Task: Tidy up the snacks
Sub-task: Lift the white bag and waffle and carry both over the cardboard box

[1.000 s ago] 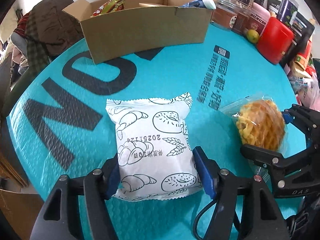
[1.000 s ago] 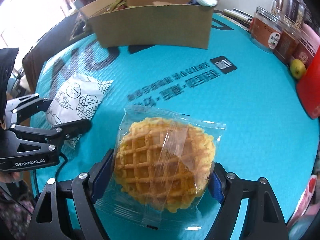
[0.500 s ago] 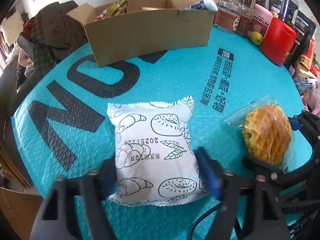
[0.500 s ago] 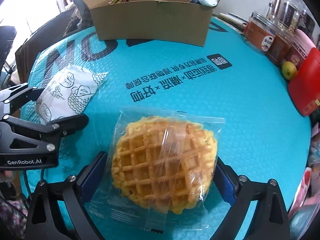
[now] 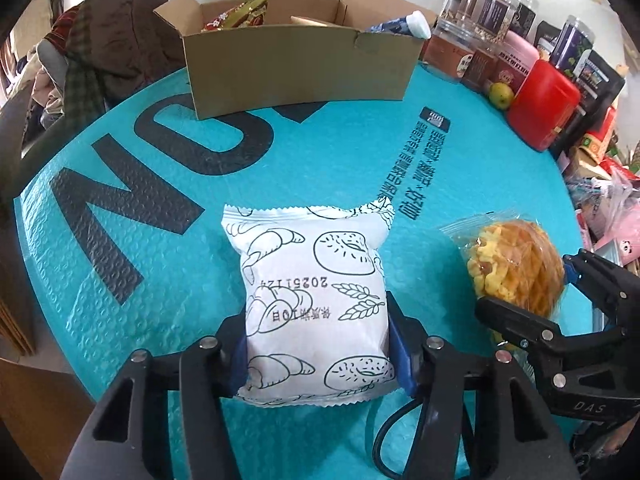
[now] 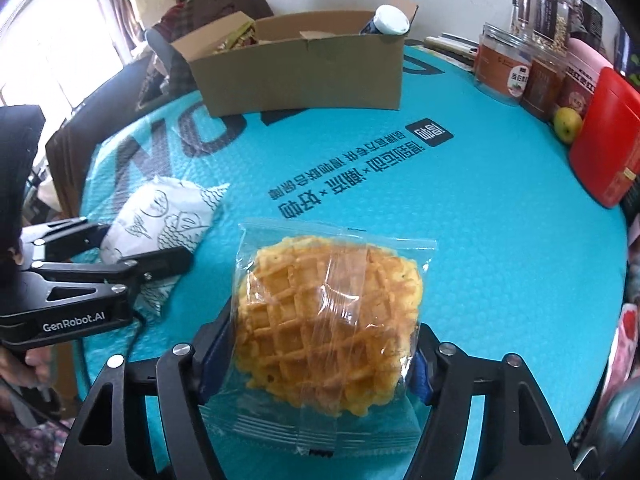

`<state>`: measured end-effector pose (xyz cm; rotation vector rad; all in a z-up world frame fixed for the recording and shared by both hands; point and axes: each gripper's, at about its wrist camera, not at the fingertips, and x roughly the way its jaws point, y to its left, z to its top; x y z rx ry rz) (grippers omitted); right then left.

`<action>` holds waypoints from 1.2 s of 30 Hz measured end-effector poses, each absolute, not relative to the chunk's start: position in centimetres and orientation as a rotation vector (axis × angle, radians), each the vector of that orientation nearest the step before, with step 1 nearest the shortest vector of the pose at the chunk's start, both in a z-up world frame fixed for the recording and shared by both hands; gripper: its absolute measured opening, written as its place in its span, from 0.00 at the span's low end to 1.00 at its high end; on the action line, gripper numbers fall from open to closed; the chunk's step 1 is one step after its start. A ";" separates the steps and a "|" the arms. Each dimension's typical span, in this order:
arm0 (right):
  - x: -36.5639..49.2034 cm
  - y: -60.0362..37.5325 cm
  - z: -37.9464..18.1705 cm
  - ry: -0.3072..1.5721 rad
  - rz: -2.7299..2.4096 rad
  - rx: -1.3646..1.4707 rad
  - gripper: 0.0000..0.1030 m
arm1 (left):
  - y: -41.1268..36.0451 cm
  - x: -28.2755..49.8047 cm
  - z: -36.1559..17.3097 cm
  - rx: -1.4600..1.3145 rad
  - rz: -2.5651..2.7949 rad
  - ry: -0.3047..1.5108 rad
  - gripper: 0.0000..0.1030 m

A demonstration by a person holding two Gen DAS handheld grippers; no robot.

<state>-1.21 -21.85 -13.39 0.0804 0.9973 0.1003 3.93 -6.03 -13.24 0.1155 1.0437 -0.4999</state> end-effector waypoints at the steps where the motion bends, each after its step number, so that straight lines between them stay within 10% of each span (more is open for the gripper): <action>1: -1.4 -21.8 -13.2 0.992 0.105 0.083 0.69 | -6.0 3.8 -13.0 0.111 -0.503 1.036 0.54; 36: 5.6 -22.1 4.0 0.608 0.085 0.019 0.69 | -6.5 10.6 3.6 0.030 -0.626 0.584 0.54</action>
